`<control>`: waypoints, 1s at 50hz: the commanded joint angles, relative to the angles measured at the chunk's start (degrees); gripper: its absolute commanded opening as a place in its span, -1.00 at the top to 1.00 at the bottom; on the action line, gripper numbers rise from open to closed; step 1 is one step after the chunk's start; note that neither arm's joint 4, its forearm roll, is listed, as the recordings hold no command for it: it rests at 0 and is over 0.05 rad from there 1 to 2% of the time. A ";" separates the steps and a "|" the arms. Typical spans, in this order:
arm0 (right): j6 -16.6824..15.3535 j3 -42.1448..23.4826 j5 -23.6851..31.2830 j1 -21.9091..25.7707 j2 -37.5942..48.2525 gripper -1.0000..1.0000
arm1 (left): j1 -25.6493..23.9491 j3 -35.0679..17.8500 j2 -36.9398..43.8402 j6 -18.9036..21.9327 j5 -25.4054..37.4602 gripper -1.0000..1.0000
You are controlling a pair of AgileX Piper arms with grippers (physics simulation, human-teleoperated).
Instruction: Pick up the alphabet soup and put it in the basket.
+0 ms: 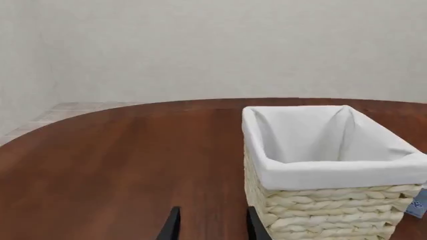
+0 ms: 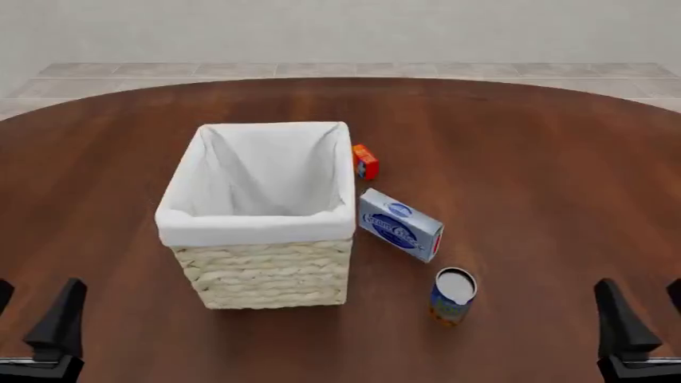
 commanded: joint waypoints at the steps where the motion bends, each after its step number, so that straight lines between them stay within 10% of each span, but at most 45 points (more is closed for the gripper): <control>1: 0.03 -0.26 0.02 0.00 0.11 -1.00 | 0.00 0.00 0.00 0.00 0.00 -1.00; 14: -0.06 -0.39 -0.93 0.02 2.03 -1.00 | 0.00 0.00 0.00 0.00 0.00 -1.00; 50: 0.96 -4.34 -23.28 19.91 36.10 -1.00 | 0.00 0.00 0.00 0.00 0.00 -1.00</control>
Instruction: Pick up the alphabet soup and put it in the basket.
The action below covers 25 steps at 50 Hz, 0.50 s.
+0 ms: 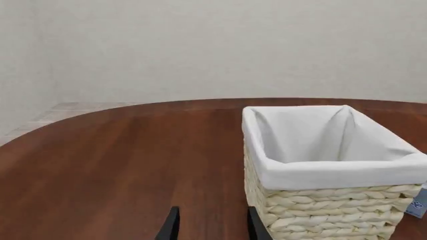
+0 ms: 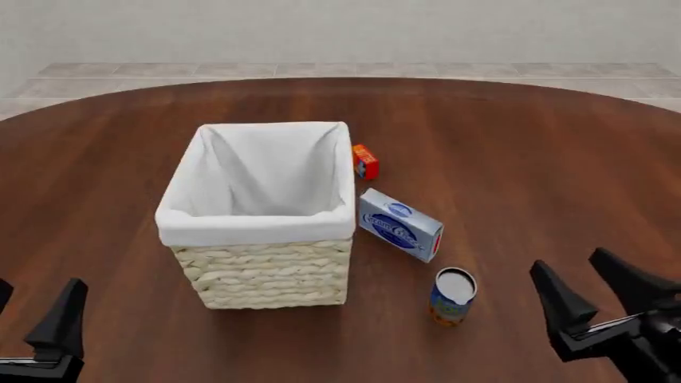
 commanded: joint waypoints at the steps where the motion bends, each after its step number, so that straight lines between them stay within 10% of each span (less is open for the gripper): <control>1: -0.18 -2.00 -8.54 6.11 13.82 -1.00 | 0.00 0.00 0.00 0.00 0.00 -1.00; 25: 0.24 -4.93 -21.76 11.00 39.10 -1.00 | 0.00 0.00 0.00 0.00 0.00 -1.00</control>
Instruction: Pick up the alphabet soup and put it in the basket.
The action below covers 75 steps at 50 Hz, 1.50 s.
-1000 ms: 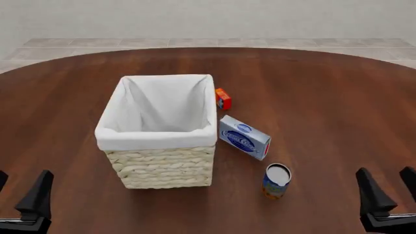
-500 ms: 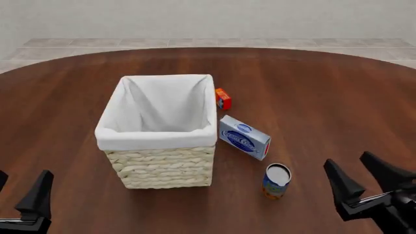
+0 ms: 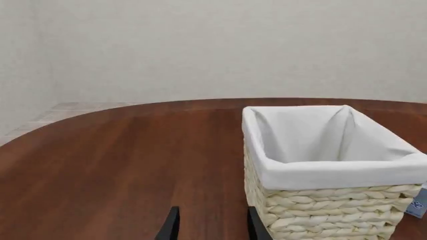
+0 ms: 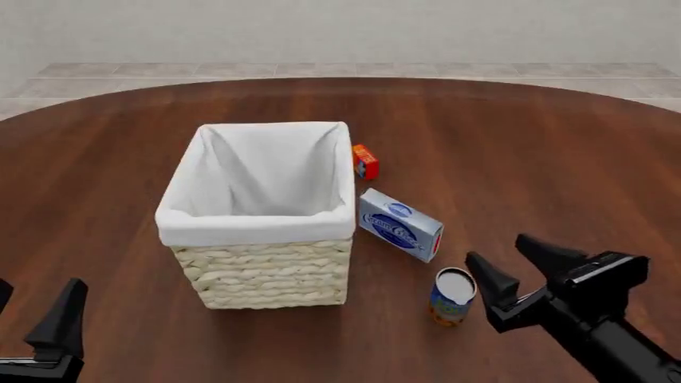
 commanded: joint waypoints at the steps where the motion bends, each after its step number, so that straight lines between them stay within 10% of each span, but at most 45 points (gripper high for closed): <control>1: 0.53 -0.58 -4.73 2.90 9.75 -1.00 | 0.00 0.00 0.00 0.00 0.00 -1.00; 75: -2.72 -1.20 -11.23 0.45 29.86 -1.00 | 0.00 0.00 0.00 0.00 0.00 -1.00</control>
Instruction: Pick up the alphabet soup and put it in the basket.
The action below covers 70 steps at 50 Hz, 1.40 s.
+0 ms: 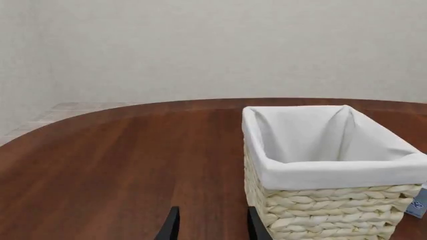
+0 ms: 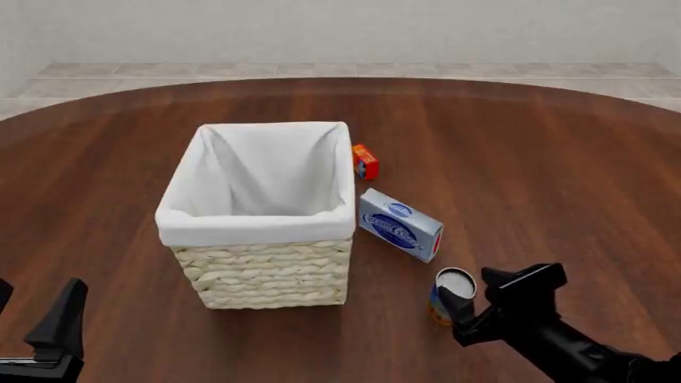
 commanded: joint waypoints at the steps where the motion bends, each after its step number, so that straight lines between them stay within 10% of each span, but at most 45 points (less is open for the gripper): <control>1: -0.02 -0.56 -0.97 -0.23 2.69 -1.00 | 0.00 0.00 0.00 0.00 0.00 -1.00; 46: -0.20 -3.50 -1.77 0.07 12.31 -1.00 | 0.00 0.00 0.00 0.00 0.00 -1.00; 47: -0.21 -3.35 -1.80 -0.06 11.89 1.00 | 0.00 0.00 0.00 0.00 0.00 -1.00; 70: -0.28 -2.01 -1.63 0.15 7.69 1.00 | 0.00 0.00 0.00 0.00 0.00 -1.00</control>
